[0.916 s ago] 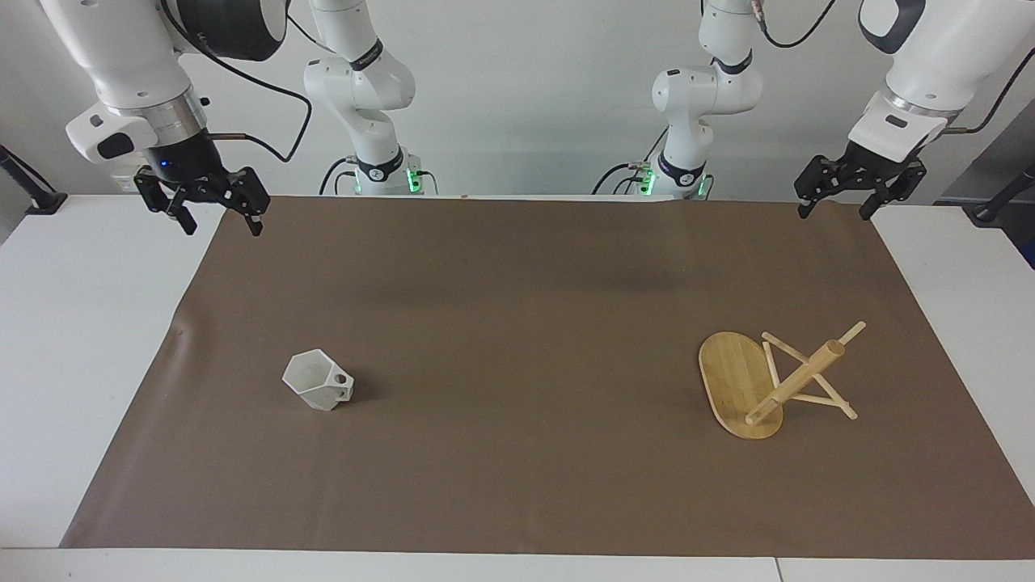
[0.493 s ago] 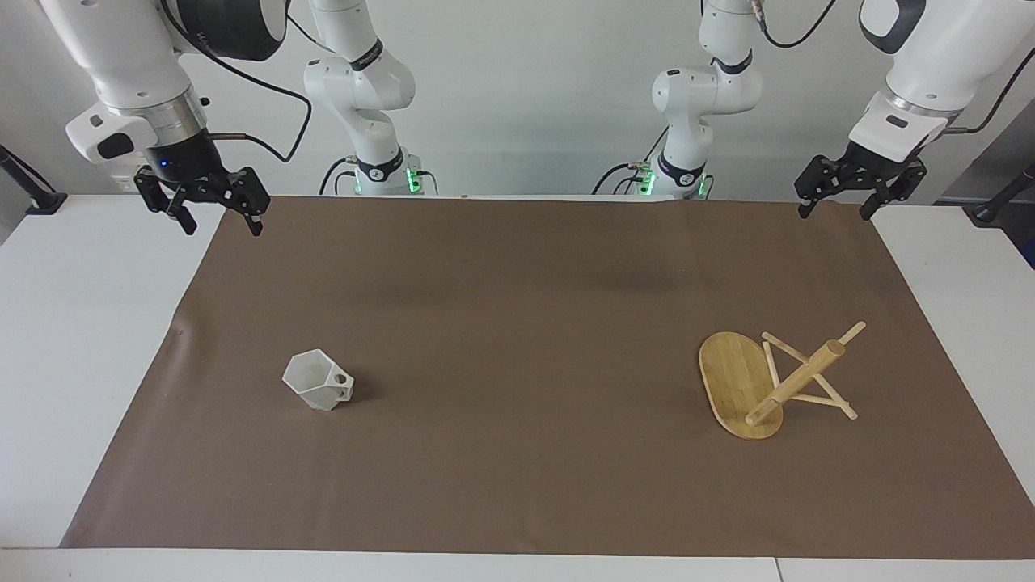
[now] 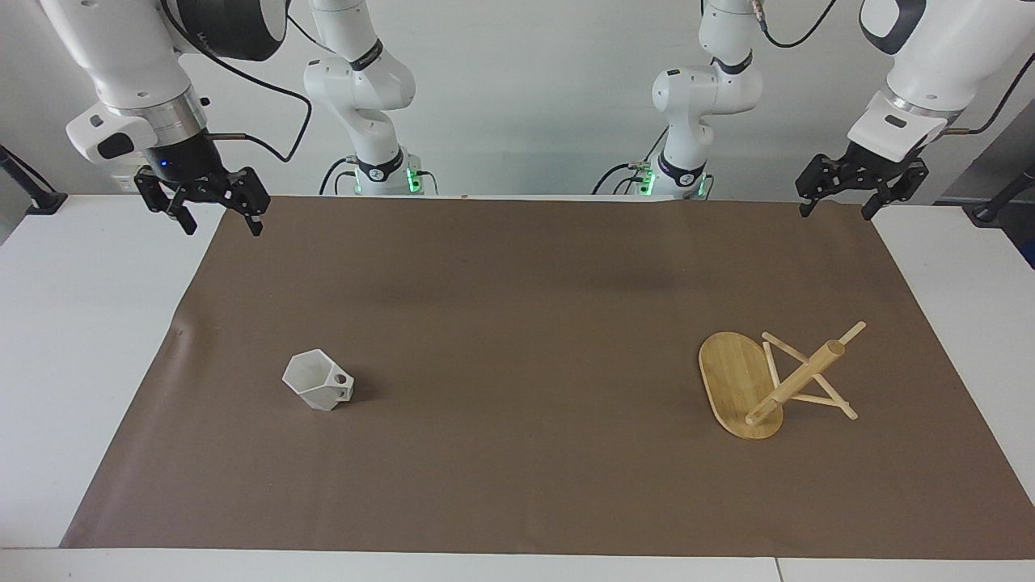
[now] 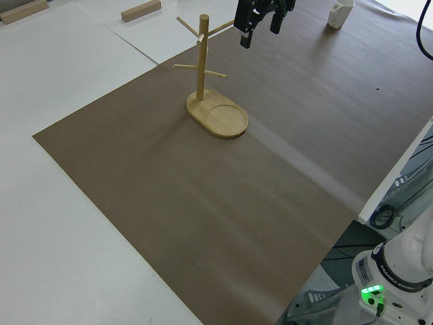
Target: Hang cup on rack
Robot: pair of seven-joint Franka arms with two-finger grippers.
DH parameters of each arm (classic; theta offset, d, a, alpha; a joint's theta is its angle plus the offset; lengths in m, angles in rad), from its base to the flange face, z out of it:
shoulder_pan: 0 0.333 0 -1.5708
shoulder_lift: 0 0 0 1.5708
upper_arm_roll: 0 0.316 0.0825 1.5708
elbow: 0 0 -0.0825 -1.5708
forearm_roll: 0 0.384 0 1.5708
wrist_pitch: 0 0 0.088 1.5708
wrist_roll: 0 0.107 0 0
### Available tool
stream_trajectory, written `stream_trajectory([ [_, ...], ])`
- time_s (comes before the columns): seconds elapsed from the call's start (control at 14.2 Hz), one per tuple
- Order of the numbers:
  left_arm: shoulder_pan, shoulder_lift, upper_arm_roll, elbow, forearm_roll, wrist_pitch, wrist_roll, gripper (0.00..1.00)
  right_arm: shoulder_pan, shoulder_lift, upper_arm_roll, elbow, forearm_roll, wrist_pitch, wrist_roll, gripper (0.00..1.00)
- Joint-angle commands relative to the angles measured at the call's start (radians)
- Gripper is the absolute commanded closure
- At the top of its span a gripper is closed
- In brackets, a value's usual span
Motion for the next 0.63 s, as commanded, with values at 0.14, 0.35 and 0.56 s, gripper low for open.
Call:
stream_trajectory([
  [0.14,0.014,-0.022,-0.009,-0.018,0.023,-0.011,0.010,0.00,-0.002,-0.020,0.002,-0.016,-0.011,-0.014,-0.017,0.00],
  [0.35,0.014,-0.023,-0.009,-0.018,0.022,-0.006,0.013,0.00,-0.002,-0.020,0.003,-0.018,-0.011,-0.014,-0.017,0.00],
  [0.56,0.012,-0.028,-0.010,-0.037,0.011,0.021,0.019,0.00,-0.002,-0.020,0.002,-0.018,-0.006,-0.015,-0.018,0.00],
])
